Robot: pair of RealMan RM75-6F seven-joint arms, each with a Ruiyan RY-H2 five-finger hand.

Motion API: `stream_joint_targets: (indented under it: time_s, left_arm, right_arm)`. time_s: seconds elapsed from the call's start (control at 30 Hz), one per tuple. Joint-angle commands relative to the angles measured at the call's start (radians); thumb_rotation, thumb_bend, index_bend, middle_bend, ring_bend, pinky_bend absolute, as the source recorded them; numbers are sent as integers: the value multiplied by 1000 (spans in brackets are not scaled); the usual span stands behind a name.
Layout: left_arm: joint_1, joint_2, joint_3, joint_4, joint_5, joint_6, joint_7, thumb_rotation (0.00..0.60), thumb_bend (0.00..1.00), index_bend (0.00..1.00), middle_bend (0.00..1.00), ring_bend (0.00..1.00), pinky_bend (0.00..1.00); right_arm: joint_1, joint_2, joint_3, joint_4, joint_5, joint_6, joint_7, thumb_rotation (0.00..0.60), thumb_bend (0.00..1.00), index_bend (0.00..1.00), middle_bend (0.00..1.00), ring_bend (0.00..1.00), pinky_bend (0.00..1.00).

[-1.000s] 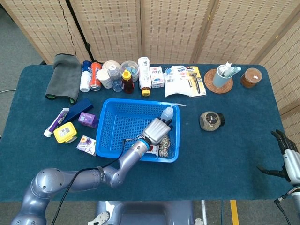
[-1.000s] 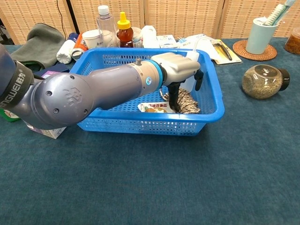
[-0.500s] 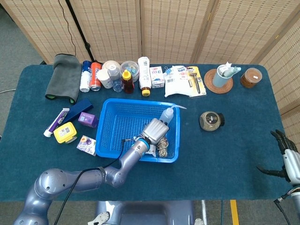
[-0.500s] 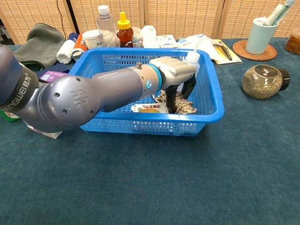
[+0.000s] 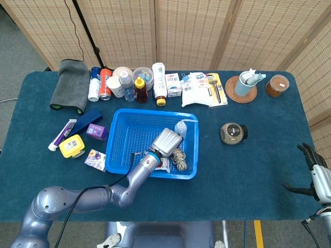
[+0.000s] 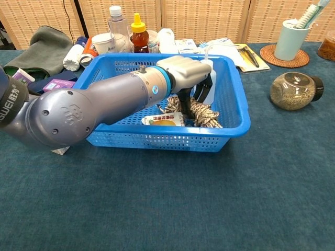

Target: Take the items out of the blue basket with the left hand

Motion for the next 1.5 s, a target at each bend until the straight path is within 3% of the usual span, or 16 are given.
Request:
stream_joint_targets:
  time_s: [0.03,0.37,0.6,0.8,1.0,1.23,1.43,1.5]
  left_arm:
    - [19,32,-6,-46,20,28,-13,600,410,805,604,579,646]
    - [71,168,-31,-221,46,81,-44,600,410,814,613,592,646]
    - [163,423,-92,-452,90,180,-103,600,410,814,613,597,646]
    - [237,564,-118,-512,93,232,-167,600,410,814,613,596,646]
    - [308,654,-111,-505,79,241,-243,600,410,814,613,597,646]
    - [372,700,-61,-444,12,201,-277,600,410,814,613,592,646]
    - [389,678,-16,-354,-75,147,-260,600,410,807,613,579,643]
    - [391,657,-7,-318,-84,135,-263,600,410,791,610,559,602]
  right_arm:
    - [-1,0,0,-1,-1,1,0,600,0,0,0,0,0]
    - [-3,2,-4,-7,-12,7,1,600,0,0,0,0,0]
    - [-8,3,-12,-20,-35,22,-8,600,0,0,0,0,0]
    - [-7,2,-15,-23,-40,21,-13,600,0,0,0,0,0]
    - [-7,1,-21,-28,-52,23,-20,600,0,0,0,0,0]
    - [-8,0,-26,-33,-61,29,-27,600,0,0,0,0,0]
    - [-5,-3,-29,-35,-63,24,-33,600,0,0,0,0,0]
    - [-4,-3,-30,-36,-63,24,-36,600,0,0,0,0,0]
